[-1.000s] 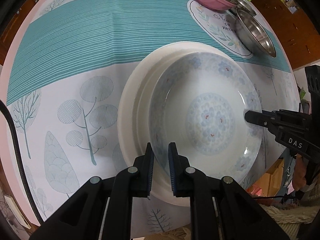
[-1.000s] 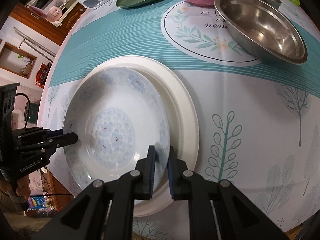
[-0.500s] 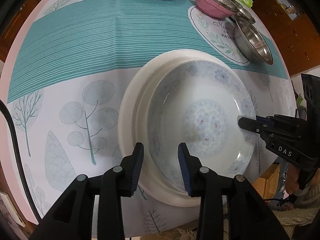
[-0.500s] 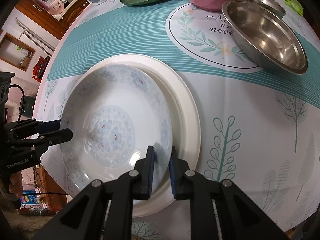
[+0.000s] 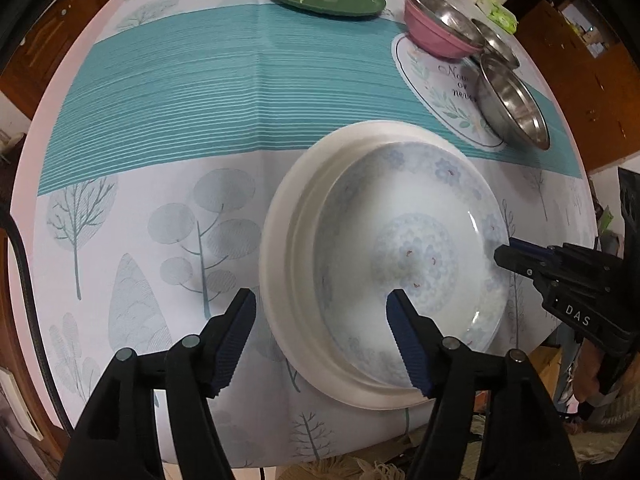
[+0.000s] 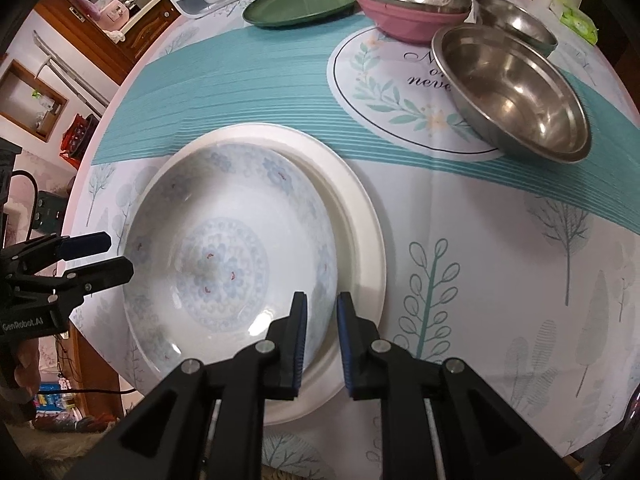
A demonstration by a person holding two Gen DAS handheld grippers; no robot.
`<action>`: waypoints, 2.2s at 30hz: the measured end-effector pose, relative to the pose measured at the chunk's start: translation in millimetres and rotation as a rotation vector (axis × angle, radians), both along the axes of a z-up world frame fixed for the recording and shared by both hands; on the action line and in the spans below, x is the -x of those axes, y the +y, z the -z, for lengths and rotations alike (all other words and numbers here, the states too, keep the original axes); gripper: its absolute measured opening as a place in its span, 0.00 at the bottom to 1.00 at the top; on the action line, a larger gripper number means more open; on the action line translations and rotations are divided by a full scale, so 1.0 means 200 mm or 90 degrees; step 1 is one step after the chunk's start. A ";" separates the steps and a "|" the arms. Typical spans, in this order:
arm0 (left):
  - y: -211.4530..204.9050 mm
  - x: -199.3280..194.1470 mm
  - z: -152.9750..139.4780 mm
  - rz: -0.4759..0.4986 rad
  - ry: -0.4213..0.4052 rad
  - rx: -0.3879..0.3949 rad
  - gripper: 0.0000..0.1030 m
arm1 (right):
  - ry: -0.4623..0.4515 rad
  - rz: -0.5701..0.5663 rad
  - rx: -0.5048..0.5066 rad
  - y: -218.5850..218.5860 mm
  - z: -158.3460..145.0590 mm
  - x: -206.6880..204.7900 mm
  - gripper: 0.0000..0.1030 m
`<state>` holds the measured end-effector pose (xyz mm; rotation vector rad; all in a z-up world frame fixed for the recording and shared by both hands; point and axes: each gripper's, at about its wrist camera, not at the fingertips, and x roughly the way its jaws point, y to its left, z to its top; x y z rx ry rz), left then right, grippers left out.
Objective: Organize plates and bowls
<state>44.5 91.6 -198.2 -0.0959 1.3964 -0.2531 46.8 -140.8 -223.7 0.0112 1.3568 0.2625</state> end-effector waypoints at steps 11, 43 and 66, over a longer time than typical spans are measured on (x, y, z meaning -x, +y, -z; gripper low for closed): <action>0.04 0.03 -0.25 -0.038 -0.093 0.024 0.68 | -0.036 -0.012 -0.016 0.00 -0.15 0.04 0.15; -0.06 -1.24 -0.95 -0.053 -0.193 -0.095 0.70 | -0.247 -0.018 -0.026 -0.15 -1.02 -1.31 0.47; 0.09 -1.87 0.03 -0.173 0.029 0.020 0.79 | 0.030 -0.014 -0.028 0.01 -0.03 -1.99 0.32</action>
